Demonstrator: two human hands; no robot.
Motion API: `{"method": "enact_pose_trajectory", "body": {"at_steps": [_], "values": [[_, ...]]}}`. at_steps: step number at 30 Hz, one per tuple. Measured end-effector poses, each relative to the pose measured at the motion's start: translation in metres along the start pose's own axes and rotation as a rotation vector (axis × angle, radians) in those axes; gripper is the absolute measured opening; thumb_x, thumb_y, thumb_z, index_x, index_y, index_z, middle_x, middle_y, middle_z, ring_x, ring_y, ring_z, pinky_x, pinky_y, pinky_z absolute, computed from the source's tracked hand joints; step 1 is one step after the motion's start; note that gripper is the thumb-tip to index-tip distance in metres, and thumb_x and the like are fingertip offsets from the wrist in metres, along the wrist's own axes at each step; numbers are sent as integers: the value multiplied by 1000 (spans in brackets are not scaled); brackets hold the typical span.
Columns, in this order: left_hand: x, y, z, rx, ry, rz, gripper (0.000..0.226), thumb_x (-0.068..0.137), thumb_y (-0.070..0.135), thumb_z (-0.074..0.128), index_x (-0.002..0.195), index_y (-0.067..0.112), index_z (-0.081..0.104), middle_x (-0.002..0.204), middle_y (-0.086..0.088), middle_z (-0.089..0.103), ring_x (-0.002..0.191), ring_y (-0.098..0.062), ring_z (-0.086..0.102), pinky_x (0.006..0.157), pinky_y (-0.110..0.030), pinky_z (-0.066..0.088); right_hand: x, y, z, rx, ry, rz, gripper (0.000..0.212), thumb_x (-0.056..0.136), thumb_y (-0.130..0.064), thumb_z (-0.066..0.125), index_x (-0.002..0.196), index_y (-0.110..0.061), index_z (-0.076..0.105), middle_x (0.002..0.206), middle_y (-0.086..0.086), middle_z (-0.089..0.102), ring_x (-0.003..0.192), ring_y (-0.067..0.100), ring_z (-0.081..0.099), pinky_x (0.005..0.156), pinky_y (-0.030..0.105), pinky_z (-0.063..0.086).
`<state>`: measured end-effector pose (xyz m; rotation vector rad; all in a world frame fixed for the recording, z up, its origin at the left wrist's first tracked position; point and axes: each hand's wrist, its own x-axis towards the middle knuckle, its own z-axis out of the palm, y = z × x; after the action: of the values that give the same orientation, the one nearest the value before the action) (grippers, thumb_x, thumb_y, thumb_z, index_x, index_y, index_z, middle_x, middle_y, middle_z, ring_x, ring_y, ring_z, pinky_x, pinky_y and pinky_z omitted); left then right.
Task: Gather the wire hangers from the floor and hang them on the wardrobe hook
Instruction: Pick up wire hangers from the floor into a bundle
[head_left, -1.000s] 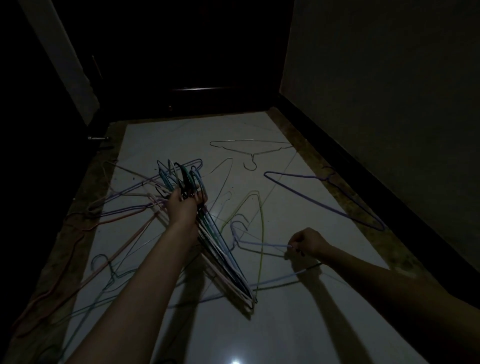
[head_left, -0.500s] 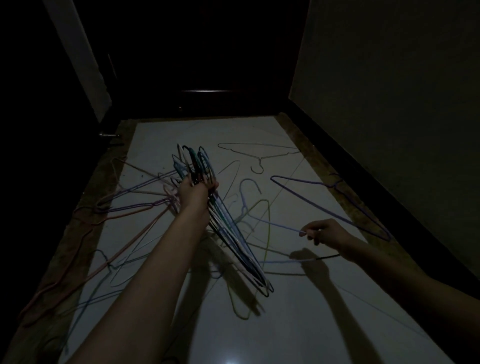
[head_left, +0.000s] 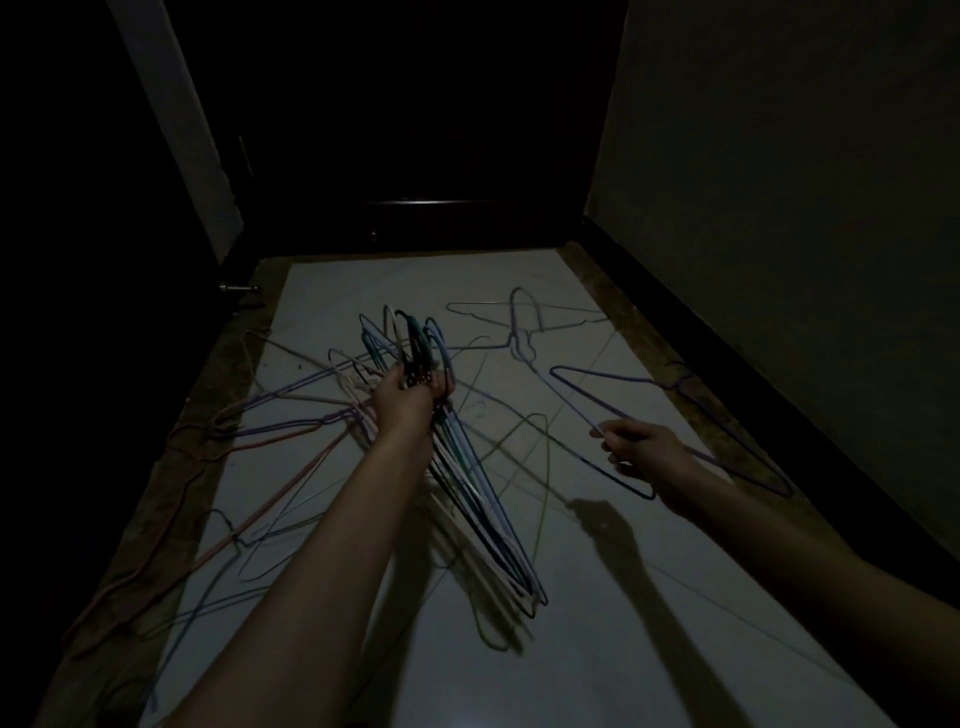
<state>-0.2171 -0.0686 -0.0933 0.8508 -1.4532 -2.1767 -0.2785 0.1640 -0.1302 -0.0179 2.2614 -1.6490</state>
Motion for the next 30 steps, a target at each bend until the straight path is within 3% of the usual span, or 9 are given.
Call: {"method": "enact_pose_trajectory", "body": {"at_steps": [5,9,13,17,20,23,25,27,30], "values": [[2,-6,2,-40,17,-64,20,92,-11,45,95,6,56,96,-18,59,70,-21,56,65,-30,48,-7,-14,21,36,-71,-15,15,95,-3,48,100,-4,62,82,3,57,75,13,54,65,21,48],[6,-11,5,-112,15,-113,36,92,-15,38,122,1,49,80,-13,56,64,-20,54,61,-29,51,-10,-13,35,38,-147,-8,15,95,-6,49,93,-11,62,94,5,57,84,13,55,68,20,50],[7,-12,8,-167,16,-135,46,91,-15,39,133,1,43,104,-22,57,69,-21,56,75,-37,50,-11,-9,42,70,-254,35,14,96,-5,47,99,-7,61,96,5,57,87,14,55,69,20,51],[15,-16,9,-138,-1,-138,48,90,-13,40,134,6,44,123,-18,57,102,-29,59,92,-44,48,-8,-4,39,41,-320,40,16,96,-6,47,93,-12,61,96,4,60,87,14,58,71,22,50],[16,-21,11,-119,-60,-124,47,91,-10,43,135,7,44,127,-17,58,107,-28,59,93,-42,48,-5,2,35,22,-380,58,17,96,-6,48,91,-14,62,94,4,61,86,16,58,71,23,48],[11,-24,17,-104,-76,-82,46,90,-8,49,132,9,45,122,-14,60,105,-28,61,94,-45,48,-2,6,30,-6,-431,64,15,95,-6,48,92,-13,61,89,5,59,83,17,55,74,27,46],[9,-26,23,-126,-83,-64,47,88,-9,53,126,16,43,111,-13,63,93,-26,63,89,-46,49,-1,8,27,-30,-458,75,15,93,-5,49,92,-13,62,87,4,59,82,18,55,76,31,46],[9,-28,27,-134,-102,-57,40,88,-9,52,116,18,44,96,-8,63,80,-19,63,81,-40,51,1,11,24,-58,-488,85,15,93,-5,50,95,-12,62,89,3,60,86,19,56,82,34,47],[13,-34,31,-109,-117,-56,33,90,-7,52,114,16,48,88,-6,62,75,-16,62,74,-34,50,4,16,19,-79,-504,90,15,92,-8,52,101,-11,64,96,3,64,96,21,61,90,35,48]]}}
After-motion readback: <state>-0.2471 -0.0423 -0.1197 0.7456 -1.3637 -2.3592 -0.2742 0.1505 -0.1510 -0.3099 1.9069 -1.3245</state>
